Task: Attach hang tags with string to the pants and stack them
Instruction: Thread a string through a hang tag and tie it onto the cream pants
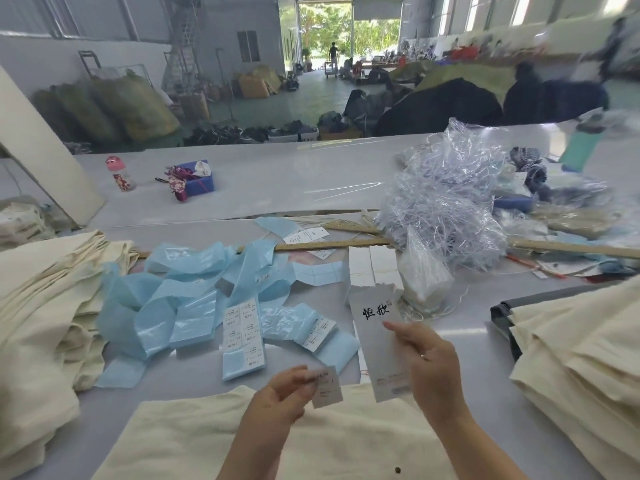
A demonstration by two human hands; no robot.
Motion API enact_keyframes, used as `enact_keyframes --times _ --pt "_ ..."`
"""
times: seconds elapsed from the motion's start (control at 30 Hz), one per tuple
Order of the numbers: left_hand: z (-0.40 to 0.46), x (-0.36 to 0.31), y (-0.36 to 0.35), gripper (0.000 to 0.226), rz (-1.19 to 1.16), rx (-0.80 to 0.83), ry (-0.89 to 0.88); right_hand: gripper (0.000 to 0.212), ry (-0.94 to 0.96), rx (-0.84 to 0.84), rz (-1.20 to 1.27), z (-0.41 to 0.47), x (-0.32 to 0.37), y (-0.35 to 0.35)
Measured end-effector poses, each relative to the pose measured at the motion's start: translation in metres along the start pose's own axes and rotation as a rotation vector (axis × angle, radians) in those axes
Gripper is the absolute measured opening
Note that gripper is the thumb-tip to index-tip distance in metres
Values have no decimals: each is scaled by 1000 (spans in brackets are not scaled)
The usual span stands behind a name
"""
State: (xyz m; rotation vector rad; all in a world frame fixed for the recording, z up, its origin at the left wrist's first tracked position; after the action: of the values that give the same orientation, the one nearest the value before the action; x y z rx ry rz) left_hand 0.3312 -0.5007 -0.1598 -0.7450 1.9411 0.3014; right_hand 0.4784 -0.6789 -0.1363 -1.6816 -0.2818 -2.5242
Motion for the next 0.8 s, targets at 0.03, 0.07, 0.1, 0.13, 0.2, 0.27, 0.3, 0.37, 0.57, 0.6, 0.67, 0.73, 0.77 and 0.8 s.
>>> enact_keyframes --times 0.03,0.07,0.1,0.13,0.2,0.27,0.3,0.37,0.57,0.6,0.67,0.73,0.77,0.8 --pt "-6 -1 7 25 -58 25 6 42 -102 27 60 -14 1 -3" --pt "-14 -2 12 33 -79 52 -9 41 -197 50 108 -28 3 -7" --pt "-20 -3 17 49 -59 87 -35 43 -277 67 155 -43 5 -12" --pt "-26 -3 19 67 -8 125 -59 47 -325 77 204 -57 9 -17" --pt "-38 -1 17 87 124 205 -105 52 -354 69 285 -81 21 -25" --pt "-48 2 14 94 181 248 -129 53 -362 64 366 -102 33 -34" --pt "-50 2 15 96 174 255 -139 53 -362 71 389 -111 38 -37" --pt "-54 3 18 99 123 253 -148 53 -353 84 373 -125 44 -42" --pt "-65 7 35 101 89 196 -234 48 -351 145 419 -148 62 -47" --pt "-67 8 38 102 86 190 -245 46 -354 159 429 -151 64 -49" --pt "-71 9 41 102 92 187 -266 44 -358 165 429 -155 67 -51" --pt "-74 10 44 100 112 179 -280 45 -369 144 445 -156 68 -51" --pt "-75 10 46 99 120 163 -276 45 -375 133 457 -157 68 -51" --pt "-75 8 49 97 122 142 -266 46 -382 124 467 -157 68 -50"
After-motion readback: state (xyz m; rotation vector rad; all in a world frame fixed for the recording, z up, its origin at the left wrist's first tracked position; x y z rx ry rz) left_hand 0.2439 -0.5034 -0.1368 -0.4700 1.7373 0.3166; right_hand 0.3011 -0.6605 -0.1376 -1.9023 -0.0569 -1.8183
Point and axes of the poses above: each hand's wrist, its own z-axis towards the middle knuckle, its own y-axis out of the back of the hand, x = y × z, the point moved 5 cm from there along z, towards the middle knuckle, and after that the axes turned 10 degrees about y, right-handed, at the moved point
